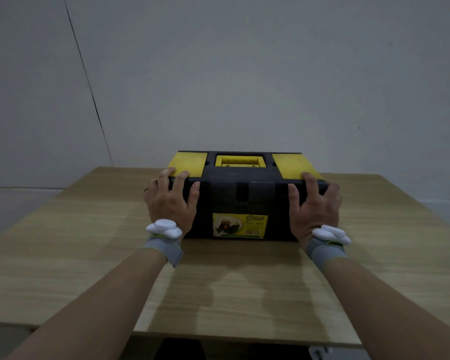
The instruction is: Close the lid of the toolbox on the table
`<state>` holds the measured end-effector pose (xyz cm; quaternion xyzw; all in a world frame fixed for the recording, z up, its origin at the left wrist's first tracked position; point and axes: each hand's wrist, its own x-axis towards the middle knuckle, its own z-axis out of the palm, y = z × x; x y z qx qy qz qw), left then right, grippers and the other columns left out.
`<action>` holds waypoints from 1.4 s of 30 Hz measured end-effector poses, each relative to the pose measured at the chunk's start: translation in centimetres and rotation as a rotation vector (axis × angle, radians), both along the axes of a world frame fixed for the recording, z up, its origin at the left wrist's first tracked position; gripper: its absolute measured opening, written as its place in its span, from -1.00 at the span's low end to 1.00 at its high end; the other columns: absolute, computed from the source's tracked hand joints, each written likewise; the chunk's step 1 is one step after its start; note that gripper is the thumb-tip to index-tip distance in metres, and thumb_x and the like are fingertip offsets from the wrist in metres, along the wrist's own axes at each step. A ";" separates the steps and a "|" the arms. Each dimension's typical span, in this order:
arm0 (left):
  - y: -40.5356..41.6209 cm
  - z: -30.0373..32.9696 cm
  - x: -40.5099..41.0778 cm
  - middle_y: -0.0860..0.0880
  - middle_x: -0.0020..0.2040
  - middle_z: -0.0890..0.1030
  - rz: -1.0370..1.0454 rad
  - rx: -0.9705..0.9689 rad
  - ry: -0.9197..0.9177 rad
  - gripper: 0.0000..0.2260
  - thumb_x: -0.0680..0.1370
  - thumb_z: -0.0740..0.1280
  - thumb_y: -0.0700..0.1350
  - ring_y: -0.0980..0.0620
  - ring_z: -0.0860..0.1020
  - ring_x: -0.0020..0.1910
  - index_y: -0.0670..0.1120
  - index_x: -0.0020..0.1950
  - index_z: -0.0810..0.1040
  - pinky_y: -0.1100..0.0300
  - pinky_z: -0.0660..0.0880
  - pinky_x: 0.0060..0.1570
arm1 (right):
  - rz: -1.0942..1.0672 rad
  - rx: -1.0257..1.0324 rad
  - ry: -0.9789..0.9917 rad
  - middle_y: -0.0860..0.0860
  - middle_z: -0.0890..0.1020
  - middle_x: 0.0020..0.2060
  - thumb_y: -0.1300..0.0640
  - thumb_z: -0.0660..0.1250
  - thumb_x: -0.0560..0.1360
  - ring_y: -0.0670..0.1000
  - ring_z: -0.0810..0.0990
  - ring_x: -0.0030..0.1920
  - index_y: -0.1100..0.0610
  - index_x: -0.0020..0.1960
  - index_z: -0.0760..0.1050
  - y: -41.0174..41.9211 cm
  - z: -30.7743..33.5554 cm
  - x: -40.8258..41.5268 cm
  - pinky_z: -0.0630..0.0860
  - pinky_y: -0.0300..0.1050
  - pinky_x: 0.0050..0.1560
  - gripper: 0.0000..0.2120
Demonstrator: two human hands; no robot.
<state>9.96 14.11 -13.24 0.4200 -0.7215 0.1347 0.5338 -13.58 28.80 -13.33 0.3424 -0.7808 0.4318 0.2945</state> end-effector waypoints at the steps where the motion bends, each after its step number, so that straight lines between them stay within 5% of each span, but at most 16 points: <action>1: 0.0 0.0 0.0 -0.14 0.21 0.56 0.006 0.002 -0.002 -0.64 0.56 0.20 0.15 -0.22 0.49 0.05 -0.05 0.14 0.59 -0.03 0.39 -0.02 | -0.029 0.010 0.012 0.25 0.43 0.06 -0.29 0.09 0.51 0.28 0.45 -0.01 -0.02 0.27 0.44 0.1 0.1 0.0 0.44 0.10 -0.06 -0.51; 6: 0.2 0.3 -0.2 -0.11 0.22 0.55 0.034 0.039 -0.037 -0.66 0.55 0.19 0.15 -0.23 0.45 0.11 -0.04 0.14 0.57 -0.04 0.33 0.05 | -0.143 0.127 0.141 0.15 0.38 0.31 -0.26 0.09 0.52 0.26 0.32 0.31 -0.03 0.26 0.42 0.3 0.3 0.1 0.22 0.16 0.14 -0.55; 10: 0.7 1.3 -0.2 -0.10 0.19 0.55 0.098 0.053 -0.128 -0.66 0.55 0.15 0.16 -0.23 0.44 0.11 -0.05 0.07 0.55 -0.04 0.25 0.05 | -0.087 0.209 0.238 0.08 0.48 0.23 -0.21 0.08 0.52 0.17 0.34 0.33 0.03 0.22 0.45 0.9 1.3 -0.2 0.16 0.12 0.12 -0.56; 15: 1.1 3.2 -0.3 -0.13 -0.01 0.58 0.095 0.024 -0.211 -0.68 0.53 0.17 0.13 -0.18 0.46 -0.04 -0.13 -0.13 0.47 -0.03 0.28 -0.05 | -0.047 0.250 0.313 0.04 0.59 0.09 -0.14 0.14 0.48 0.13 0.45 0.23 0.05 0.12 0.56 1.9 2.7 -0.7 0.15 0.10 0.12 -0.61; 21: 0.6 6.3 -1.0 -0.09 -0.34 0.48 0.161 0.140 -0.370 -0.70 0.39 0.19 0.13 -0.10 0.42 -0.34 -0.10 -0.33 0.42 0.05 0.14 -0.20 | -0.143 0.471 0.269 0.04 0.59 -0.27 -0.18 0.02 0.45 0.11 0.50 -0.20 0.07 -0.25 0.55 1.1 6.7 0.2 0.14 0.03 -0.11 -0.56; 26: 0.1 10.6 -1.6 0.00 -0.49 0.39 0.006 0.451 -0.482 -0.66 0.41 0.19 0.09 -0.01 0.35 -0.50 -0.09 -0.47 0.32 0.15 0.22 -0.30 | -0.127 0.692 0.142 0.09 0.64 -0.16 -0.25 -0.04 0.47 0.11 0.48 -0.20 0.10 -0.24 0.48 -0.7 10.5 0.8 0.20 0.06 -0.04 -0.50; 28: 0.4 12.7 -1.8 -0.03 -0.49 0.40 -0.167 0.604 -0.398 -0.66 0.44 0.26 0.03 -0.05 0.37 -0.49 -0.10 -0.47 0.35 0.19 0.27 -0.39 | -0.034 0.692 0.057 0.13 0.64 -0.06 -0.24 0.04 0.49 0.16 0.54 -0.10 0.09 -0.15 0.50 -1.0 12.0 1.2 0.27 0.04 0.00 -0.55; 32: 1.9 16.0 -2.0 -0.12 -0.28 0.65 -0.509 0.887 -0.251 -0.62 0.56 0.23 0.00 -0.09 0.60 -0.32 -0.20 -0.33 0.62 0.16 0.44 -0.26 | 0.259 0.690 -0.064 0.22 0.62 -0.02 -0.01 0.10 0.58 0.22 0.55 -0.06 0.17 -0.13 0.55 -0.8 14.9 2.4 0.45 -0.03 0.00 -0.66; 34: 2.5 17.0 -2.0 -0.12 -0.31 0.62 -0.673 0.984 -0.146 -0.53 0.61 0.17 0.06 -0.08 0.58 -0.37 -0.17 -0.38 0.55 0.20 0.34 -0.39 | 0.487 0.586 -0.206 0.20 0.64 -0.20 0.00 0.07 0.61 0.20 0.58 -0.15 0.21 -0.27 0.58 -0.7 15.9 2.8 0.47 -0.04 -0.02 -0.53; 37: 2.6 17.9 -1.9 -0.05 -0.45 0.47 -0.885 1.048 0.074 -0.50 0.61 0.12 0.19 -0.03 0.43 -0.48 -0.08 -0.44 0.37 0.19 0.20 -0.43 | 0.864 0.278 -0.679 0.08 0.46 -0.51 -0.19 0.00 0.61 0.07 0.40 -0.45 0.15 -0.47 0.39 -0.8 16.9 3.3 0.32 -0.09 -0.36 -0.38; 42: 2.4 19.4 -1.9 0.03 -0.51 0.17 -1.163 1.170 0.266 -0.45 0.54 0.02 0.37 0.03 0.12 -0.49 -0.01 -0.46 0.11 0.14 -0.04 -0.42 | 1.246 0.031 -0.961 0.00 0.17 -0.56 -0.36 -0.07 0.54 0.01 0.09 -0.47 0.07 -0.50 0.13 -1.6 19.1 3.2 0.05 -0.12 -0.47 -0.37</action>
